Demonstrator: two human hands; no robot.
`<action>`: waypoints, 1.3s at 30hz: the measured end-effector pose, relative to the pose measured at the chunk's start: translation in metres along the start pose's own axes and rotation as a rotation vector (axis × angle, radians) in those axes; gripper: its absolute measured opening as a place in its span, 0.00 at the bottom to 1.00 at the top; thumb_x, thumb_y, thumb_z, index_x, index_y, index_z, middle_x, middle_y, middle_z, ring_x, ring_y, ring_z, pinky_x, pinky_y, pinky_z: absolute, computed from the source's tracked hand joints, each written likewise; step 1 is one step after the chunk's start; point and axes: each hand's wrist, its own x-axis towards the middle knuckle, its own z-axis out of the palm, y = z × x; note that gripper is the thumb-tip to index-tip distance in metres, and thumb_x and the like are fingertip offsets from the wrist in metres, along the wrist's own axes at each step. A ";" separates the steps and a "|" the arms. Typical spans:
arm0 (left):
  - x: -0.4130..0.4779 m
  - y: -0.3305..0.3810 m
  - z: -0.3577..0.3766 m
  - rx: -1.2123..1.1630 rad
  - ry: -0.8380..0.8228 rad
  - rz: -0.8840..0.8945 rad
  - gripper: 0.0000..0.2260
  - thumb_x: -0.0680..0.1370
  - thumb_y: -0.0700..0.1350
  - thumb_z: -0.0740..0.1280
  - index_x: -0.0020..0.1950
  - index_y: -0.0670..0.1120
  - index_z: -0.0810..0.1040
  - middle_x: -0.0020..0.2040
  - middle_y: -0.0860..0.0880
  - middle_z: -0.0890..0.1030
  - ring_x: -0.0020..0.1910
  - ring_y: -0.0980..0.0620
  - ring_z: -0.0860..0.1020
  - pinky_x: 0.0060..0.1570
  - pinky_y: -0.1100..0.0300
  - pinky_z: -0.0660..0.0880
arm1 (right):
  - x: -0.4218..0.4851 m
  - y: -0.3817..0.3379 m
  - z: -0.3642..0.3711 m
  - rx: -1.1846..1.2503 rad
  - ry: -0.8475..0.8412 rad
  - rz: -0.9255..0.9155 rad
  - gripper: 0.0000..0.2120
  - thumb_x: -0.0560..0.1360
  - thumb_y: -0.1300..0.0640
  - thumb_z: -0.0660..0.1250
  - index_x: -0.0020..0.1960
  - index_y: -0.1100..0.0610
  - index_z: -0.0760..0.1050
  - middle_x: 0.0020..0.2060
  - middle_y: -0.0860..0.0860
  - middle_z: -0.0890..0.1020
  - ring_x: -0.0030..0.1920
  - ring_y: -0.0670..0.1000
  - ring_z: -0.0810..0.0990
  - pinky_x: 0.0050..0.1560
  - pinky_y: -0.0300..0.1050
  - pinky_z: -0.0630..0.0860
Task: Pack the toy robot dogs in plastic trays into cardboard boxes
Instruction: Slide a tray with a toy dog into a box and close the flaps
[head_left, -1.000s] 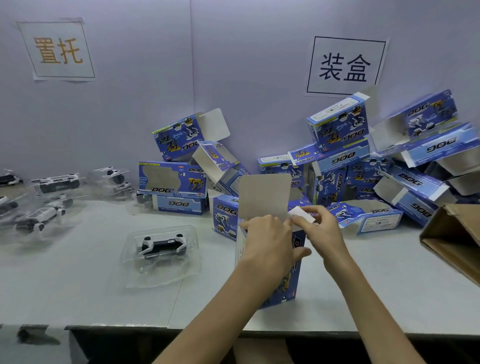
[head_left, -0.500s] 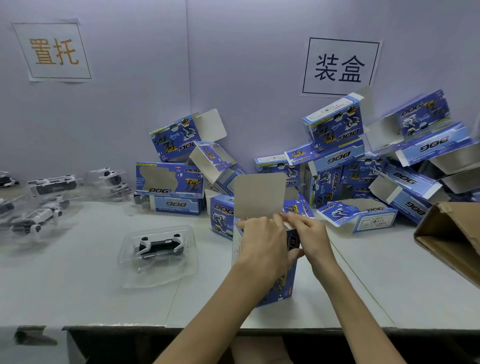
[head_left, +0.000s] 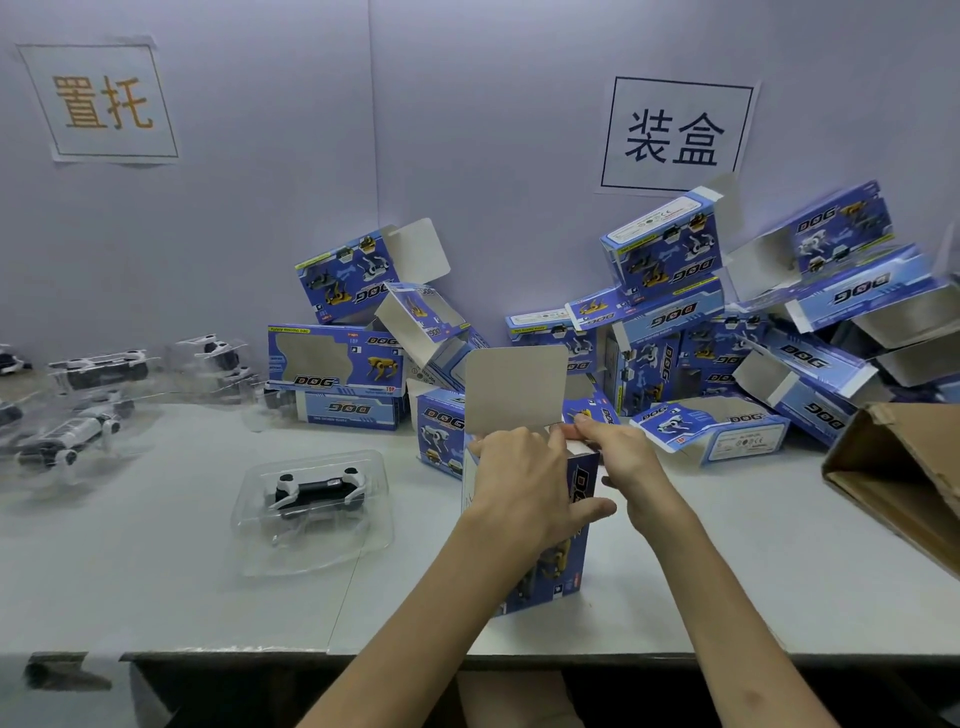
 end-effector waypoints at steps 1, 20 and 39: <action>0.000 -0.001 -0.001 0.006 -0.008 0.012 0.35 0.75 0.73 0.57 0.67 0.45 0.71 0.44 0.45 0.78 0.48 0.43 0.80 0.53 0.46 0.77 | 0.001 0.001 0.001 -0.010 0.011 -0.008 0.14 0.83 0.54 0.61 0.48 0.56 0.84 0.35 0.46 0.82 0.24 0.38 0.78 0.20 0.29 0.68; 0.003 -0.008 -0.008 -0.046 -0.058 0.065 0.34 0.70 0.75 0.62 0.58 0.46 0.79 0.52 0.48 0.83 0.56 0.47 0.79 0.74 0.32 0.44 | 0.063 -0.128 0.054 -0.636 -0.006 -0.632 0.21 0.82 0.50 0.56 0.35 0.50 0.79 0.39 0.51 0.84 0.46 0.54 0.82 0.49 0.49 0.76; 0.005 -0.011 -0.005 -0.056 -0.022 0.066 0.30 0.69 0.75 0.64 0.47 0.47 0.78 0.38 0.50 0.77 0.36 0.51 0.74 0.40 0.60 0.70 | 0.086 -0.092 0.074 -0.943 -0.037 -0.786 0.37 0.83 0.35 0.44 0.37 0.54 0.83 0.39 0.52 0.84 0.43 0.57 0.80 0.48 0.50 0.75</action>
